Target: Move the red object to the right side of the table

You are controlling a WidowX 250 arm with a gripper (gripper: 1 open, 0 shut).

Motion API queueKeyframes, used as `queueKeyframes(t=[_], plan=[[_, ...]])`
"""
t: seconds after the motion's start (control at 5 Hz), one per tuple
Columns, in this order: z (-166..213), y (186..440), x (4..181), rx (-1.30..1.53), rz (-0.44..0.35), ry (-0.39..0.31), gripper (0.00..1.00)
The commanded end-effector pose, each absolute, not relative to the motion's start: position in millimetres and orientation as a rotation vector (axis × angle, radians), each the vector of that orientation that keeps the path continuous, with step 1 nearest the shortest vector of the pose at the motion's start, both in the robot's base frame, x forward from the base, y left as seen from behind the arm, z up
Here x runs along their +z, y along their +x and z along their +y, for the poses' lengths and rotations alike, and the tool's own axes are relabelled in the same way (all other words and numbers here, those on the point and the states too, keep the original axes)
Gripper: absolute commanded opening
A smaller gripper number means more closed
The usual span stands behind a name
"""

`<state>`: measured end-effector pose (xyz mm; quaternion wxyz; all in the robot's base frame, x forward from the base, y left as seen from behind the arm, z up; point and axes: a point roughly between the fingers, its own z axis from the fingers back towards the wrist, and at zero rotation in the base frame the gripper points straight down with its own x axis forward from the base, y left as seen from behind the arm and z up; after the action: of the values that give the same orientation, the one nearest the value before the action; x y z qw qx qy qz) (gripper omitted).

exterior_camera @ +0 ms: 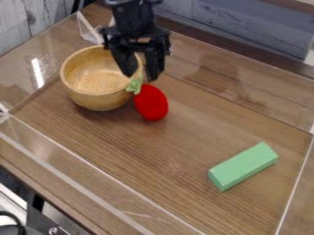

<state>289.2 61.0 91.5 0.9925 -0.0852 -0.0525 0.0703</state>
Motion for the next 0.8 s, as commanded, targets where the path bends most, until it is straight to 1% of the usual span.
queueKeyframes(t=[0.0,0.4,0.6], plan=[[58,287,90.0,0.141,-0.134,-0.150,0.00],[42,301,110.6,-0.036,-0.152,-0.161,0.00],[19,303,116.8,-0.148,-0.156,-0.173,0.00]])
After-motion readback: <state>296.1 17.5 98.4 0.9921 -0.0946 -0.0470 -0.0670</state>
